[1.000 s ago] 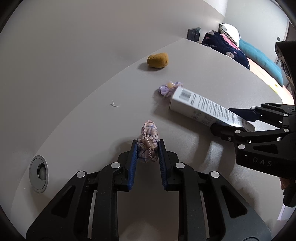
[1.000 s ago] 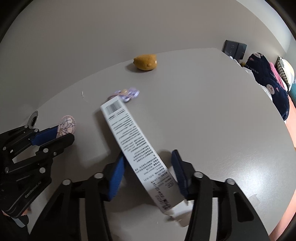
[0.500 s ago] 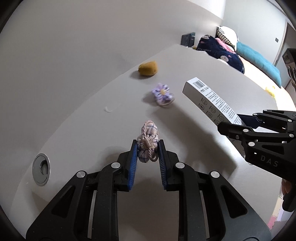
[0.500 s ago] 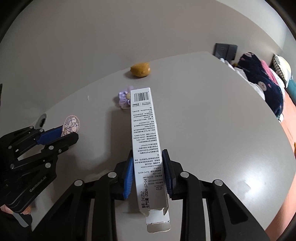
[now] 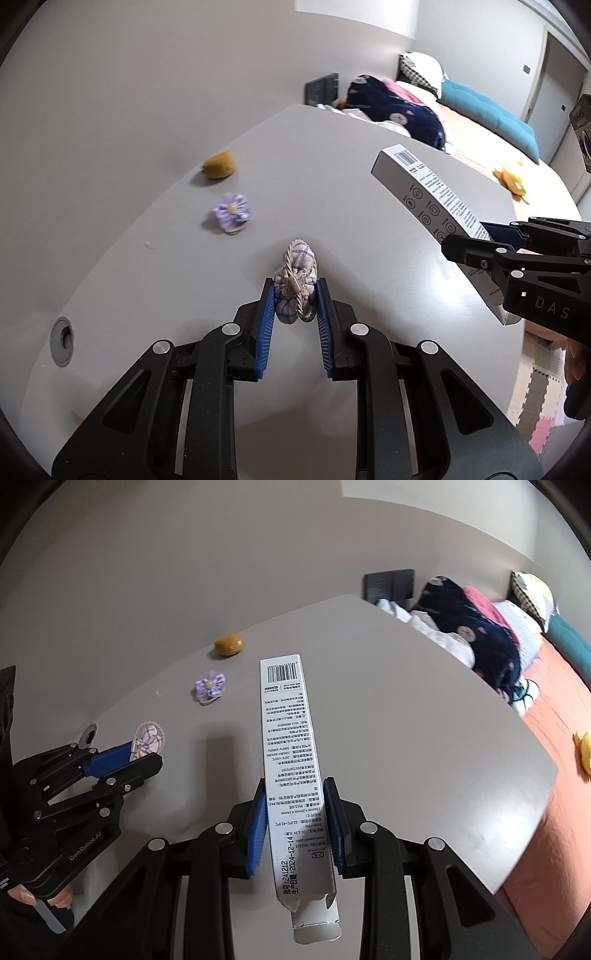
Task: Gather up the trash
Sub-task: 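Carry the hair tie in the left tool and the box in the right tool to the bin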
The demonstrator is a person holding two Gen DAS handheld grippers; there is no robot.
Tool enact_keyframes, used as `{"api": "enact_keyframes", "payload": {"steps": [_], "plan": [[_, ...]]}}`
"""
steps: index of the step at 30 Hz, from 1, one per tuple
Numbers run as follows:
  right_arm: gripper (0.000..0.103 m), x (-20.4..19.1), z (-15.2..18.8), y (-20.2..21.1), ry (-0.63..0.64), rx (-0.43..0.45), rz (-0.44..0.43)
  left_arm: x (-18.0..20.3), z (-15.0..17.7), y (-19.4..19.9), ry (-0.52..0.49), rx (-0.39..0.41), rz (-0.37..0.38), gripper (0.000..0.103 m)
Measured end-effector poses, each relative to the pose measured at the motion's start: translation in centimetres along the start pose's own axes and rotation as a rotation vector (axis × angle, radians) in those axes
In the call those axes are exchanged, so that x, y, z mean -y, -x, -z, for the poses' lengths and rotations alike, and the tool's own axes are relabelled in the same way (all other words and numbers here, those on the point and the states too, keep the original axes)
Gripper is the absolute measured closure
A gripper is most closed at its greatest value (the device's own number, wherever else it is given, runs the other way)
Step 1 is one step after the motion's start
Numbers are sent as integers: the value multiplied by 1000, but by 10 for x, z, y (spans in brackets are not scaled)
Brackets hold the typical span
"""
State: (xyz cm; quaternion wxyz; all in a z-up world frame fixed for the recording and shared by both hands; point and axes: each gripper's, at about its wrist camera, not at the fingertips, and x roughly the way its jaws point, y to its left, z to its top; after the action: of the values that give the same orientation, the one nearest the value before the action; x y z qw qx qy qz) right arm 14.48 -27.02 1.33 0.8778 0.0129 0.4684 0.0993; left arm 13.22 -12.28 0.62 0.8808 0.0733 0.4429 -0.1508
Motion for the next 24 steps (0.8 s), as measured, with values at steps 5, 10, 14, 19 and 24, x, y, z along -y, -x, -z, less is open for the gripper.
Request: {"api": "enact_keyframes", "payload": {"steps": [5, 10, 14, 19, 24], "plan": [[73, 25, 8, 14, -32, 15, 18, 23, -5, -3, -10, -6, 34, 81], [73, 48, 17, 27, -67, 26, 36, 47, -7, -5, -40, -11, 54, 81], [73, 66, 26, 39, -93, 36, 52, 70, -8, -6, -77, -16, 69, 81], [72, 91, 40, 58, -130, 53, 77, 98, -9, -2, -110, -13, 89, 81], [72, 119, 59, 79, -172, 68, 107, 127, -8, 2, -130, -8, 118, 81]]}}
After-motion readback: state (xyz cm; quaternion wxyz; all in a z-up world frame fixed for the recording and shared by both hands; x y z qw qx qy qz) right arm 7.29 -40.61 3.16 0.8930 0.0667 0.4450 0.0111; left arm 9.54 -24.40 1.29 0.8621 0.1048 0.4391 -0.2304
